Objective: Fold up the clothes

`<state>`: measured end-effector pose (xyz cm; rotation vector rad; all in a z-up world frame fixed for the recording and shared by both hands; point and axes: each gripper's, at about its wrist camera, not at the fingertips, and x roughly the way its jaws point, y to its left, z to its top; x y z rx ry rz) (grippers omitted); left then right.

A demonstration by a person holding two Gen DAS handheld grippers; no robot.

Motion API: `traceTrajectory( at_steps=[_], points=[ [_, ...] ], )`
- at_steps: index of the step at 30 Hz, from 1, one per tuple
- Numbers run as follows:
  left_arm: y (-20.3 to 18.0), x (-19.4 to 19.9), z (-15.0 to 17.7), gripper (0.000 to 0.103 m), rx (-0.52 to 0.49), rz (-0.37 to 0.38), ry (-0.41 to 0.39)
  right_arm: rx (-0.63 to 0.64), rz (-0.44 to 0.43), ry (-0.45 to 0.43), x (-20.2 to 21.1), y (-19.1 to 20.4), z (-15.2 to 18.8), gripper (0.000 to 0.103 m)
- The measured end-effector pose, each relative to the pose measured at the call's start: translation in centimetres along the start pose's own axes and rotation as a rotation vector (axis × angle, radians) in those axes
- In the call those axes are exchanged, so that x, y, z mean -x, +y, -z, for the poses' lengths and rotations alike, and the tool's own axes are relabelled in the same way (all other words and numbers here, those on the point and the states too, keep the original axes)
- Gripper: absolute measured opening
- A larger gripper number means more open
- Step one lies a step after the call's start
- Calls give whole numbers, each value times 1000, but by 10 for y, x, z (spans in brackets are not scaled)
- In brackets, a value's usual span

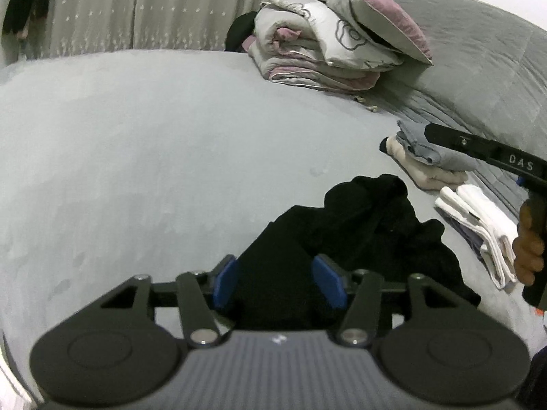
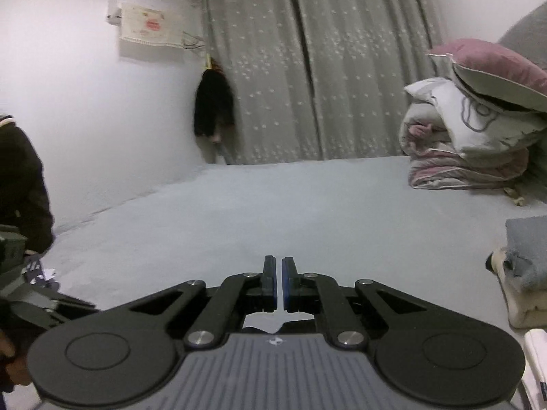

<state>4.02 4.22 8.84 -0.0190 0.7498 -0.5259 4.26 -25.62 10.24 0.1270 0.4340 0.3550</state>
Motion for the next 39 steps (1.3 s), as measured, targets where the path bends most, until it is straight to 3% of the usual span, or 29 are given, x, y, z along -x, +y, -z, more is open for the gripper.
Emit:
traceTrajectory(
  at_steps=[3,6,9,11,15,20,27,29,30,31,33,39],
  points=[
    [-7,-5,2,60,-44,-28,8,41,-10,-36,8,5,-5,7],
    [-13,-9,4,60,-90,-47,11,-5,-17,35,-1,-4,-4,10],
    [-14,-8,4,60,-103,-51,8,-89,-34,169,-15,-15,4,43],
    [-10,-9,5,60,-96,-54,16,-149,-38,255,-25,-23,13,44],
    [-4,-12,7,60,-84,-82,47,-276,-22,309,-35,-41,21,44],
    [17,-7,3,60,9,-121,37,-457,-107,391,-47,-44,43,44],
    [43,-4,0,60,119,-180,39,-272,-241,455,-47,21,57,44],
    [43,-3,0,60,122,-176,34,-214,-267,493,-52,39,66,43],
    [42,-2,0,60,122,-174,32,-185,-269,509,-54,47,71,38],
    [42,-2,-1,60,122,-172,31,-157,-267,521,-56,54,76,22],
    [42,-3,-1,60,120,-169,31,-109,-271,532,-58,65,84,6],
    [41,-3,-2,60,116,-157,30,-69,-309,479,-40,79,86,5]
  ],
)
